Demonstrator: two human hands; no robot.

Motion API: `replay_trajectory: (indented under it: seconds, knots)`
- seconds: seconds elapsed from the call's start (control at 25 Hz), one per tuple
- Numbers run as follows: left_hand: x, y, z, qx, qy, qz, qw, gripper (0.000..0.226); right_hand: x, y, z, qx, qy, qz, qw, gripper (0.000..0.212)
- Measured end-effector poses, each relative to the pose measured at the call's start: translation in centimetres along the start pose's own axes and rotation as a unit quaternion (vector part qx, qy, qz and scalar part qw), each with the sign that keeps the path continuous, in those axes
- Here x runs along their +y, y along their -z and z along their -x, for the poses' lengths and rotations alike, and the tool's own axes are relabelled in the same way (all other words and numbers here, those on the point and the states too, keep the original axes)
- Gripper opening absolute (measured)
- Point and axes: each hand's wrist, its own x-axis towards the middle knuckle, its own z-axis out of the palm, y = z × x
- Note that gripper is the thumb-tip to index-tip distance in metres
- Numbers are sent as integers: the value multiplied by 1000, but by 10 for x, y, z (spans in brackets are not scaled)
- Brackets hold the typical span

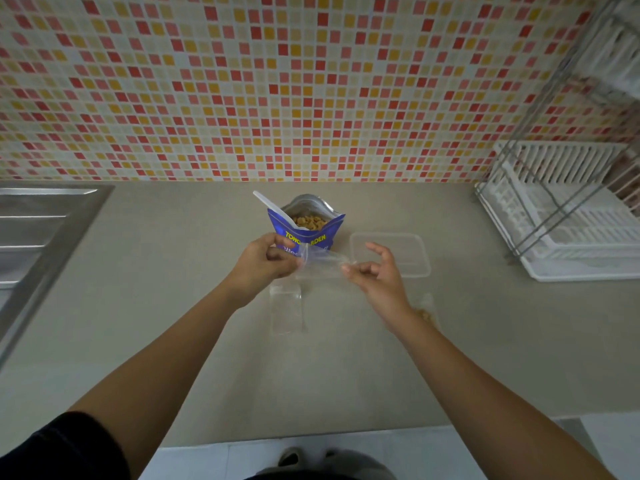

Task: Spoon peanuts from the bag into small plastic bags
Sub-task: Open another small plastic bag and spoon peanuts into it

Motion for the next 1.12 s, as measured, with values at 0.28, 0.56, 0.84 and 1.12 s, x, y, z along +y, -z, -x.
replay_trajectory:
  seconds: [0.28, 0.56, 0.84, 1.12]
  knots:
    - [10, -8, -1, 40, 20, -55, 998, 3, 0, 5, -11, 0, 45, 98, 994, 51]
    - [33, -21, 2, 3, 15, -70, 997, 8, -25, -1, -10, -99, 311, 392, 860, 84]
    - [34, -25, -2, 36, -15, -176, 984, 3, -24, -11, -13, -84, 334, 382, 858, 62]
    - [34, -25, -2, 49, -37, -223, 973, 8, -18, -15, -18, -81, 349, 362, 860, 55]
